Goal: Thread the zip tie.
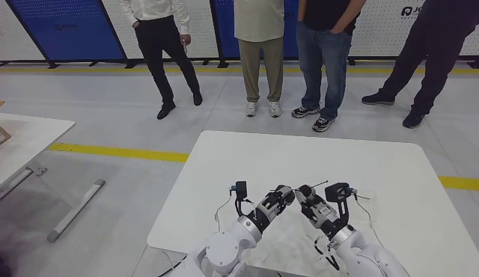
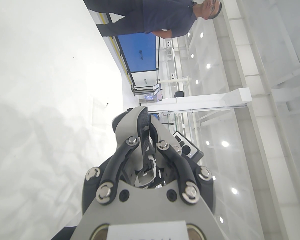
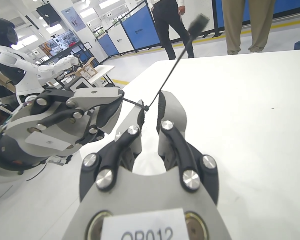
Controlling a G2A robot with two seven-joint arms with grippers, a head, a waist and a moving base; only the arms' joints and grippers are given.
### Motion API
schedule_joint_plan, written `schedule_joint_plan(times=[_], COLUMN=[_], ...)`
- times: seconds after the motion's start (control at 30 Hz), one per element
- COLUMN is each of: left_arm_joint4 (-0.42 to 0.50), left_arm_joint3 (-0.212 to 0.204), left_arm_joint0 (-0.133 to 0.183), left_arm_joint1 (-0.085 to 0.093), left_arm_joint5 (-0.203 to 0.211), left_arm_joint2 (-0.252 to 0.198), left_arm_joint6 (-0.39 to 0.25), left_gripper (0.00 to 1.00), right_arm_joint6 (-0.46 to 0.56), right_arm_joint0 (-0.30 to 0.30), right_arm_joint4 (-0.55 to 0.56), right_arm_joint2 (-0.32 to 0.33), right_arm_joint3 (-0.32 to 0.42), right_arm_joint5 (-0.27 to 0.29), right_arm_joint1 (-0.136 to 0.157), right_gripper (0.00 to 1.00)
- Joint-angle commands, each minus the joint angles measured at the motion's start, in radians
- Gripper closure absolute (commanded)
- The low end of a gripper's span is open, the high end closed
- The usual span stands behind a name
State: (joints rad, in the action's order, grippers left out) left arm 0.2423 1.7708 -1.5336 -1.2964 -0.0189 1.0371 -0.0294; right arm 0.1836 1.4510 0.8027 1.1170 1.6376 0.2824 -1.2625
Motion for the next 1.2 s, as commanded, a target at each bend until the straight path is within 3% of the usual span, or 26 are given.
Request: schedule_joint_plan(times=[0.0, 0.1, 1.17], left_arm_joint4=[0.000, 0.000, 0.000], left_arm_joint3=[0.000, 0.000, 0.000], left_arm_joint0=[0.000, 0.000, 0.000], left_arm_joint1=[0.000, 0.000, 0.000], left_arm_joint5=[0.000, 0.000, 0.000], left_arm_joint2=[0.000, 0.000, 0.000], left_arm_joint6=[0.000, 0.000, 0.000], left_gripper=[1.00, 1.00, 1.00], right_arm_joint6=[0.001, 0.001, 0.023], right_arm_joint0=[-0.004, -0.009, -0.035], right_arm_joint4=[-0.001, -0.002, 0.001], right_arm_joint2=[-0.003, -0.006, -0.038], right_arm_joint3=[-0.004, -0.008, -0.079], right_arm_joint5=[0.000, -0.001, -0.001], right_arm_joint1=[-0.001, -0.002, -0.007], right_gripper=[0.96, 1.00, 1.00])
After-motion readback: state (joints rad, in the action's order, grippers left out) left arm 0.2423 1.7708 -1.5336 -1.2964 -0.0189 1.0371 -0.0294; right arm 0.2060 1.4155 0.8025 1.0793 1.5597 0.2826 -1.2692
